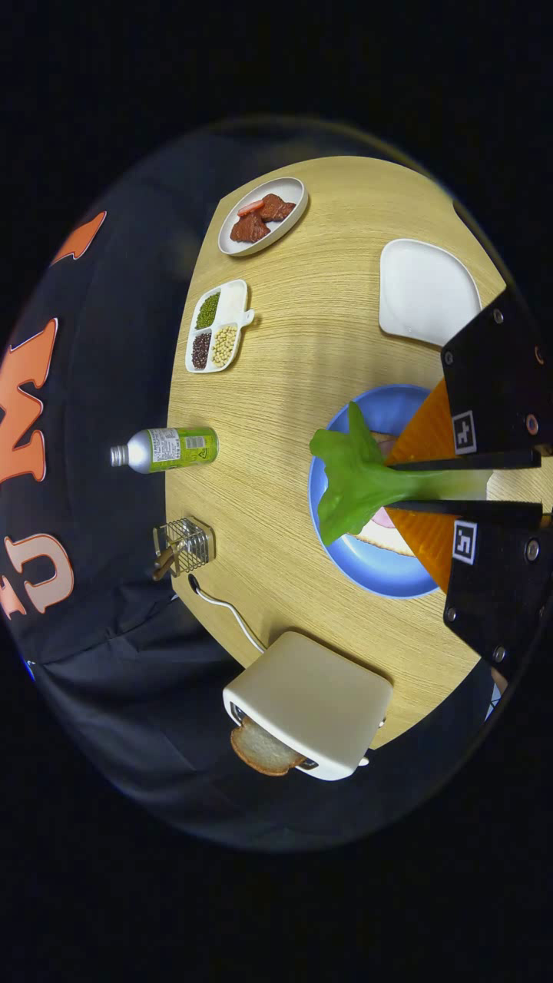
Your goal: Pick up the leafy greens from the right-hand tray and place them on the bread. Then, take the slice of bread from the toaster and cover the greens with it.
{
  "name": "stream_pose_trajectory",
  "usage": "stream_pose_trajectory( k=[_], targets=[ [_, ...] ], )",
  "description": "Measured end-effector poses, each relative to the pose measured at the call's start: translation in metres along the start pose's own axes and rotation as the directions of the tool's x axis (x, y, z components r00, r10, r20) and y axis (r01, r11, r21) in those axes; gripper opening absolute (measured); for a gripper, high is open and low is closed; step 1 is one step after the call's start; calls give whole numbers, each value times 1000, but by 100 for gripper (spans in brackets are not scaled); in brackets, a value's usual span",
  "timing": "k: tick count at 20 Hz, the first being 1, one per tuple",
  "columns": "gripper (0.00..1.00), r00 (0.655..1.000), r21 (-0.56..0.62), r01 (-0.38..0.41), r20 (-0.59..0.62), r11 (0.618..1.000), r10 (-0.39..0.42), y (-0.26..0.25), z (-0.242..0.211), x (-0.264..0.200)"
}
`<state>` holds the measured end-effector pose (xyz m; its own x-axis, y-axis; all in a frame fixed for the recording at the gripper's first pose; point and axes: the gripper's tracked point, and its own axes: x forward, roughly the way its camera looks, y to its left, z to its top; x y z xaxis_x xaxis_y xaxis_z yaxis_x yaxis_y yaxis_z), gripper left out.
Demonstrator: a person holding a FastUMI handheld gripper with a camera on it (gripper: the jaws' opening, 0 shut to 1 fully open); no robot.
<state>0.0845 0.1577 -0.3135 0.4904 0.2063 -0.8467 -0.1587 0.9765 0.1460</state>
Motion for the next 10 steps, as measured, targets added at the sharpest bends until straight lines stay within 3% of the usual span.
stream_pose_trajectory(
  k=[5, 10],
  targets=[
    [18, 1000, 0, 16, -23, 1000, -16, 1, -3, 19],
    [26, 1000, -33, -10, -18, 999, 9, 13, -4, 22]
  ],
)
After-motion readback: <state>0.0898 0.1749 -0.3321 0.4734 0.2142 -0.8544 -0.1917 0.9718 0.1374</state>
